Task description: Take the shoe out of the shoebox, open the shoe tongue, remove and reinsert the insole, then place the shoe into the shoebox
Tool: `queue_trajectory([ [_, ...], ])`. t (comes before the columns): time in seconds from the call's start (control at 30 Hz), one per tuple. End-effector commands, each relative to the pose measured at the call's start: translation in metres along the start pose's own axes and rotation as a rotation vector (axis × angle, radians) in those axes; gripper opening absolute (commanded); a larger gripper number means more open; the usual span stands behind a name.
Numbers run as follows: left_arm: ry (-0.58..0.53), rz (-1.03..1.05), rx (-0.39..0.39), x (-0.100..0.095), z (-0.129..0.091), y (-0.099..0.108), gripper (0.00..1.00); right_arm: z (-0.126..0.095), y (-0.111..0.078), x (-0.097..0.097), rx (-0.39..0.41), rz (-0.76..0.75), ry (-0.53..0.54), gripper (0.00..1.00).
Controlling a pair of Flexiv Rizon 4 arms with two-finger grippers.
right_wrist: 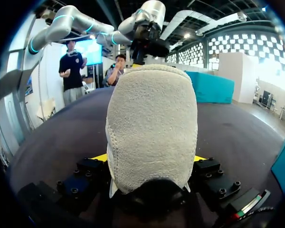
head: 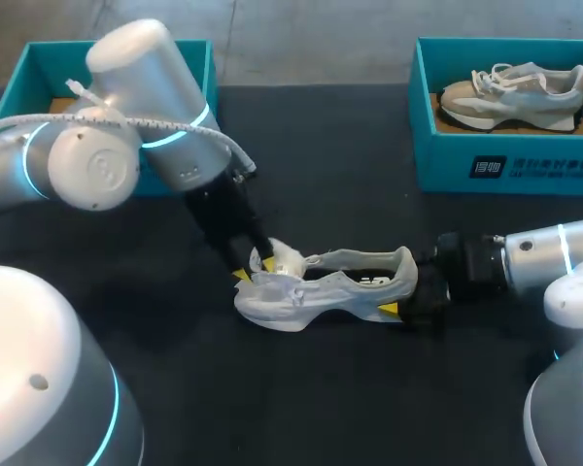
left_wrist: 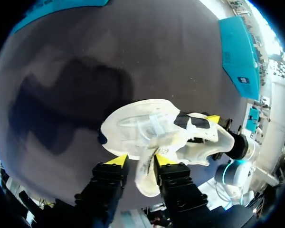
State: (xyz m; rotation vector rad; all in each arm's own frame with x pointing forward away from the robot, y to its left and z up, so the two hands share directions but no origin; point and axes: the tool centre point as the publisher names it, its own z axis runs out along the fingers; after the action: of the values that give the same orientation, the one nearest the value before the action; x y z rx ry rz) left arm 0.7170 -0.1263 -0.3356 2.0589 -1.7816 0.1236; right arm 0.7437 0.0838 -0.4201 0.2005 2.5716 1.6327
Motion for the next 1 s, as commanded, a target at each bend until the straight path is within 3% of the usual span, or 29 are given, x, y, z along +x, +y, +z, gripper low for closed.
queue_trajectory([
  [0.03, -0.006, 0.047, 0.045, 0.000, -0.025, 0.013, 0.86, 0.000, 0.001, 0.001, 0.004, 0.000, -0.001, 0.00],
  [0.27, -0.032, 0.192, 0.097, 0.022, -0.057, 0.019, 0.97, 0.000, 0.001, 0.001, 0.004, 0.000, -0.001, 0.00],
  [0.43, -0.044, 0.306, 0.096, 0.042, -0.078, 0.023, 0.94, 0.000, 0.001, 0.001, 0.004, 0.000, -0.001, 0.00],
  [0.57, -0.055, 0.409, 0.086, 0.059, -0.090, 0.025, 0.80, 0.000, 0.001, 0.001, 0.004, 0.000, -0.001, 0.00],
  [0.7, -0.086, 0.544, 0.090, 0.074, -0.096, 0.029, 0.29, 0.000, 0.001, 0.001, 0.004, 0.000, -0.001, 0.00],
  [0.73, -0.094, 0.588, 0.090, 0.077, -0.097, 0.032, 0.00, 0.000, 0.001, 0.001, 0.004, 0.000, -0.001, 0.00],
  [0.83, -0.119, 0.722, 0.072, 0.085, -0.098, 0.034, 0.00, 0.000, 0.001, 0.001, 0.004, 0.000, -0.001, 0.00],
  [1.0, -0.145, 1.013, -0.044, 0.095, -0.101, 0.041, 0.00, 0.000, 0.001, 0.001, 0.004, 0.000, -0.001, 0.00],
])
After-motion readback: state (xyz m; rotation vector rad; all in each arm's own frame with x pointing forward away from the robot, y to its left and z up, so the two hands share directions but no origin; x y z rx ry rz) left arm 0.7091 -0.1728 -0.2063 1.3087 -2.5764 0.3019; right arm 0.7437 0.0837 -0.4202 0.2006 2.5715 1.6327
